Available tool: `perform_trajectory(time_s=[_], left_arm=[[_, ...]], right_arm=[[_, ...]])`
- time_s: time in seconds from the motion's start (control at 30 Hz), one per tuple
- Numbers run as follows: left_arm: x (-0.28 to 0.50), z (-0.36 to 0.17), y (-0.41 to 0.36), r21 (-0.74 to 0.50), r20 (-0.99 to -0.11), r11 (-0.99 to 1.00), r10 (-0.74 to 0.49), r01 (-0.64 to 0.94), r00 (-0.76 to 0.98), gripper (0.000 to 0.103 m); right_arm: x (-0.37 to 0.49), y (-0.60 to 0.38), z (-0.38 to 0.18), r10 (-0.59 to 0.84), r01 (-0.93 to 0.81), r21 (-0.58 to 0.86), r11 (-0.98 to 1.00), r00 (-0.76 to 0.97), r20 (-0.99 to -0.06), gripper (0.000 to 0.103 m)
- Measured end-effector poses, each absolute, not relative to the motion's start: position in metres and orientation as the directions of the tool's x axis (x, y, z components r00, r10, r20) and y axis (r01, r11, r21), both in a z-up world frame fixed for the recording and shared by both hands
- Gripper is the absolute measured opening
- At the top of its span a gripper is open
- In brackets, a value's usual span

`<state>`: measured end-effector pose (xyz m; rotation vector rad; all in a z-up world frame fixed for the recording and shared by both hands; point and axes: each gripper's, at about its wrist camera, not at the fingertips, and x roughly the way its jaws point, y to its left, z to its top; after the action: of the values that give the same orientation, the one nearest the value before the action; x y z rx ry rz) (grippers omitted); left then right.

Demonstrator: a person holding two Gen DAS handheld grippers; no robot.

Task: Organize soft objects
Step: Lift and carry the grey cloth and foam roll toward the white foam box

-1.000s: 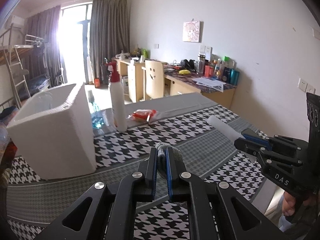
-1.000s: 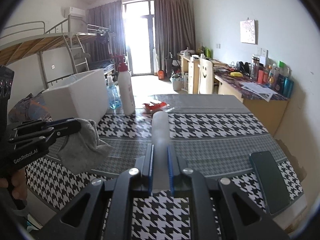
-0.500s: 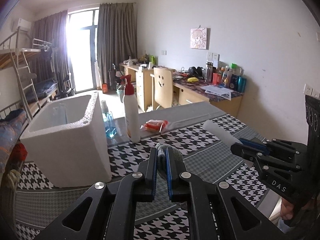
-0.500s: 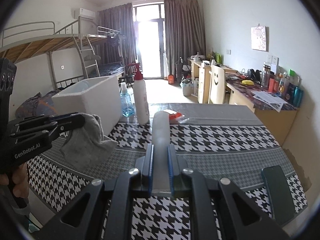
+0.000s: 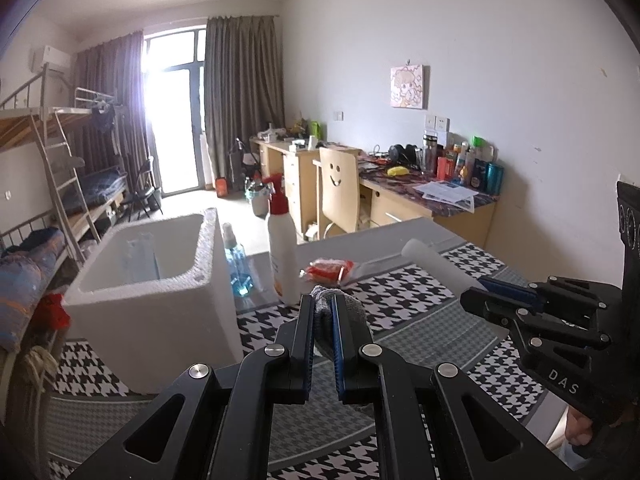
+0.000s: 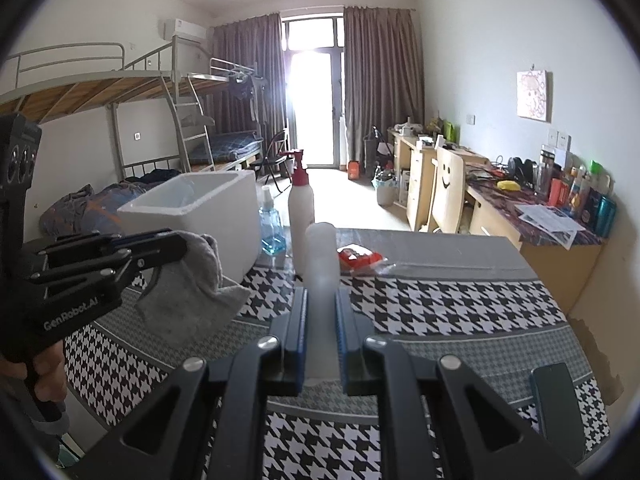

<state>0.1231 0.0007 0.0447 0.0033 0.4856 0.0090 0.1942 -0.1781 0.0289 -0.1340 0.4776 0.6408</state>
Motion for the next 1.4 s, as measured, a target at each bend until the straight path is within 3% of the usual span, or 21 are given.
perform_trajectory(time_s=[1.4], left_arm=[[0.145, 0.107, 0.065, 0.017, -0.367, 0.989, 0.145, -0.149, 0.919, 0.009]], right_arm=[[0.221, -0.114, 0.08, 0.624, -0.683, 0.028, 0.73, 0.65, -0.433, 0.016]])
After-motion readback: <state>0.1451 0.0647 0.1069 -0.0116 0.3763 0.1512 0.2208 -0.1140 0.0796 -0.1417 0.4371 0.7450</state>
